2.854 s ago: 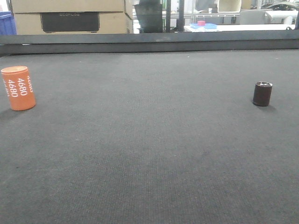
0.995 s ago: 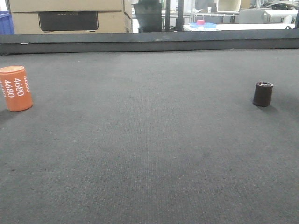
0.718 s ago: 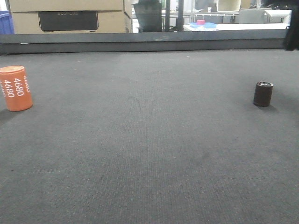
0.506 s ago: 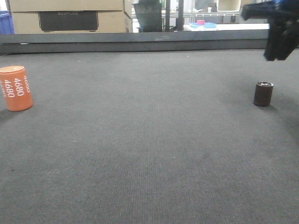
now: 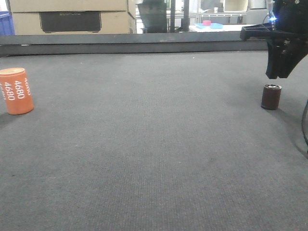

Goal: Place cylindrical capacitor in blue bin on shelf
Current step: 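Lower the open right gripper around the brown capacitor and close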

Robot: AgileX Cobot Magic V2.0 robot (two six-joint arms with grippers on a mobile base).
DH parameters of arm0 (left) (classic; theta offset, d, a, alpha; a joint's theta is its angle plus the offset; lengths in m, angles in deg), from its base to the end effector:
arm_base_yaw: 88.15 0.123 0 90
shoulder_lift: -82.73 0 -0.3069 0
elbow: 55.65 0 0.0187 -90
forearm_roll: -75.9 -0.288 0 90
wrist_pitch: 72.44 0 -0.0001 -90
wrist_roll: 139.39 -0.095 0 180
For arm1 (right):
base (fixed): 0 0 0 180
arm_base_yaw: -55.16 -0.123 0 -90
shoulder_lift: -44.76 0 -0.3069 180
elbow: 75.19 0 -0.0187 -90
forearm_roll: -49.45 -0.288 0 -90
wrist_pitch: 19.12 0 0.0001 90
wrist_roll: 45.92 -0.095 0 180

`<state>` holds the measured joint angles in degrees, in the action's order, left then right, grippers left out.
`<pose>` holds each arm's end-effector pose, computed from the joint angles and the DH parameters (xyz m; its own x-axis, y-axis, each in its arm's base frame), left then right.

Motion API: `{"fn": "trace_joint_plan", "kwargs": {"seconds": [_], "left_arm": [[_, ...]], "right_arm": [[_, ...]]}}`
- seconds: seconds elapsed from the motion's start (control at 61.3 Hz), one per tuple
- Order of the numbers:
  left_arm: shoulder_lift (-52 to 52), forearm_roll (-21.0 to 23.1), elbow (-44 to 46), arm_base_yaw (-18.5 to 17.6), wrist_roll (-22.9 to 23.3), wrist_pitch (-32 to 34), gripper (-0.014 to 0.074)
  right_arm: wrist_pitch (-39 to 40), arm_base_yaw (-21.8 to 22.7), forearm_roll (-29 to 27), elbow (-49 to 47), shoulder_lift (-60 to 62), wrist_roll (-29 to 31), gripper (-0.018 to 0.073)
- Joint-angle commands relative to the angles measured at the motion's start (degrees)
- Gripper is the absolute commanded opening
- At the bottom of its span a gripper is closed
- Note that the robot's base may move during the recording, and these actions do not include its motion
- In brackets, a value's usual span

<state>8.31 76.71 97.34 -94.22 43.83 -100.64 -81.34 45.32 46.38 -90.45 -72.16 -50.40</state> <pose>0.2751 -0.0299 0.3192 -0.6403 -0.0009 -0.7681 0.0671 0.9961 -0.0571 0.4437 0.0815 0.2656 -0.9603 -0.0621 -0.2721 -0.0852 0.9936 0.0739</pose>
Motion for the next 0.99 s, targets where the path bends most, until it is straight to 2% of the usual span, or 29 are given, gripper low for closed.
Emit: {"fn": "trace_joint_plan", "kwargs": {"seconds": [0.0, 0.065, 0.114, 0.196, 0.979], "left_arm": [[0.13, 0.55, 0.37, 0.12, 0.25, 0.07, -0.0111], [0.13, 0.55, 0.37, 0.12, 0.25, 0.07, -0.0111], [0.13, 0.55, 0.37, 0.12, 0.25, 0.07, -0.0111], [0.13, 0.55, 0.37, 0.12, 0.25, 0.07, -0.0111], [0.13, 0.55, 0.37, 0.12, 0.25, -0.83, -0.0111]], "right_arm": [[0.02, 0.00, 0.83, -0.44, 0.03, -0.03, 0.0091], [0.71, 0.00, 0.83, -0.44, 0.03, -0.03, 0.0237], [2.21, 0.00, 0.83, -0.44, 0.03, -0.03, 0.0312], [5.13, 0.00, 0.83, -0.44, -0.36, -0.03, 0.0367], [0.98, 0.00, 0.83, -0.44, -6.97, -0.03, 0.0350]]}}
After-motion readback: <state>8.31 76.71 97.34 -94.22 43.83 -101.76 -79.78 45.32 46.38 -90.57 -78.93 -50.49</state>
